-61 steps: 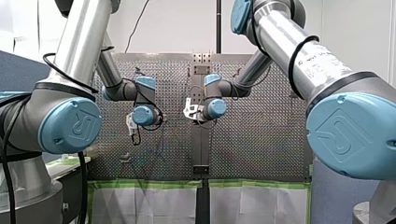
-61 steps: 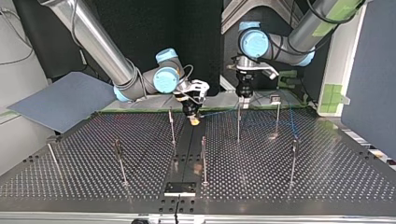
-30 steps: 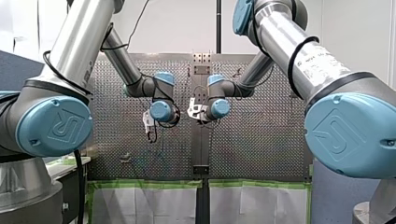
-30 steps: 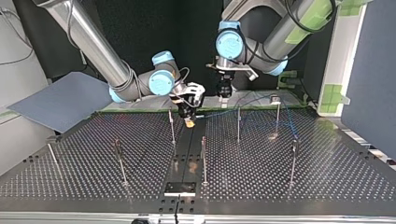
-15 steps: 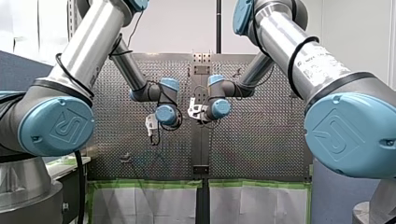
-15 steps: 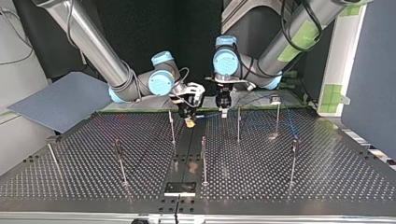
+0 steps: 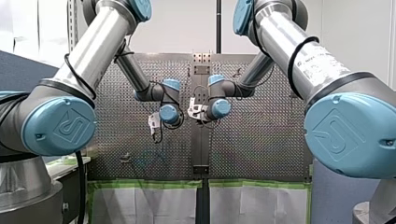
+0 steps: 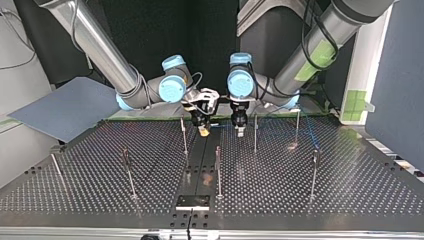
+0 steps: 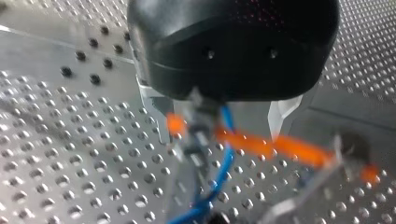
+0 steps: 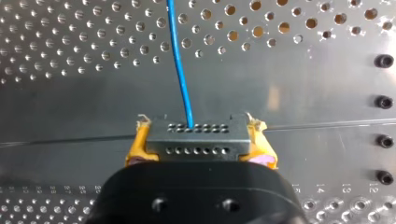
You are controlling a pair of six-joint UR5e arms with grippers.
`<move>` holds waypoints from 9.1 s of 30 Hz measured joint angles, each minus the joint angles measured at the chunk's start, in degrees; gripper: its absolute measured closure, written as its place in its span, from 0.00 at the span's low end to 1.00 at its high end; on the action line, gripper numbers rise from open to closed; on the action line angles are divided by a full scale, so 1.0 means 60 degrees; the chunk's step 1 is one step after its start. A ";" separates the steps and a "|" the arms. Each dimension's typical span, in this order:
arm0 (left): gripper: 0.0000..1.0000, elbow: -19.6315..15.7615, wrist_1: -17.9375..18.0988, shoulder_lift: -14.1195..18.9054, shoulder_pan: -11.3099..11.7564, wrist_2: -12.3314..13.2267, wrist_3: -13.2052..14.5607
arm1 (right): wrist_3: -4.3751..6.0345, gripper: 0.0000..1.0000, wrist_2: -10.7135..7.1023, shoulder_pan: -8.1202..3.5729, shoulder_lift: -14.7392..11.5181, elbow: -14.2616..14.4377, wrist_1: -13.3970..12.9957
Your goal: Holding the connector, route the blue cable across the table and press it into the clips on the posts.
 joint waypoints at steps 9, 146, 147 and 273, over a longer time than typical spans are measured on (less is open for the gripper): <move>0.21 0.0430 -0.0244 -0.0321 0.0004 -0.0274 0.0135 | -0.0001 1.00 0.0007 -0.0020 0.0000 0.0000 -0.0001; 1.00 0.0984 -0.1062 0.2650 0.0117 0.1040 -0.0646 | -0.0003 1.00 -0.1049 -0.1388 -0.3762 0.0474 0.1542; 1.00 0.0997 -0.1052 0.2629 0.0123 0.1039 -0.0648 | -0.0002 1.00 -0.1045 -0.1409 -0.3747 0.0459 0.1538; 0.00 0.5568 -0.5137 0.1116 -0.2138 -0.1016 0.0474 | -0.0118 1.00 -0.0669 -0.1830 -0.3850 0.0351 0.1817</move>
